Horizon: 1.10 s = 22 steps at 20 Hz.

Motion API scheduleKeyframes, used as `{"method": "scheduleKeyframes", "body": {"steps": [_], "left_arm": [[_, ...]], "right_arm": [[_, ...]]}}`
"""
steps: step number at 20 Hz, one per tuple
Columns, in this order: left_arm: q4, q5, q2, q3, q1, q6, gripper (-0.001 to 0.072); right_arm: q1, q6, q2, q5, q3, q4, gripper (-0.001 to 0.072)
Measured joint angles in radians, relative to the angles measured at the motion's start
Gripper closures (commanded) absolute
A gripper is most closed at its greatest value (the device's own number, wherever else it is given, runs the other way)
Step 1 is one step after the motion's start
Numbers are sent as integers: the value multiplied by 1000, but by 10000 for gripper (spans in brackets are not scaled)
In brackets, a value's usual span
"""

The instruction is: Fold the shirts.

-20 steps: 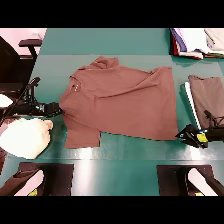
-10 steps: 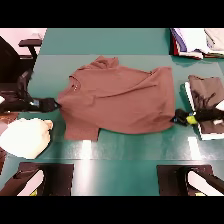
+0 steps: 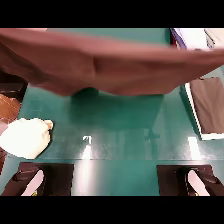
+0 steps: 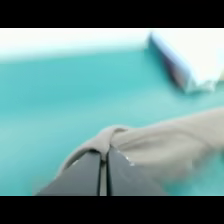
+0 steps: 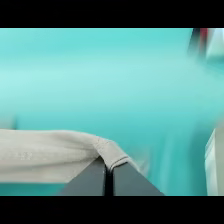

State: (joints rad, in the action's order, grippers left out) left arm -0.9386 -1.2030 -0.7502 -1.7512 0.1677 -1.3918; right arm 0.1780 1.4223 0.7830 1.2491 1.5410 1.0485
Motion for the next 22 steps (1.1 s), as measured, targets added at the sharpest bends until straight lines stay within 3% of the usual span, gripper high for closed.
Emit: {"method": "scheduleKeyframes", "body": {"steps": [5,9,15,22], "left_arm": [[2,48,6,-321,0,-52,684],[0,43,-24,-295,0,-69,684],[2,-49,-201,17,-5,-64,684],[-35,-26,-620,252,-98,35,683]], "right_arm": [[113,2,11,119,359,-3,696],[151,35,115,250,504,-7,696],[95,60,298,341,293,44,696],[-138,68,650,275,83,234,696]]}}
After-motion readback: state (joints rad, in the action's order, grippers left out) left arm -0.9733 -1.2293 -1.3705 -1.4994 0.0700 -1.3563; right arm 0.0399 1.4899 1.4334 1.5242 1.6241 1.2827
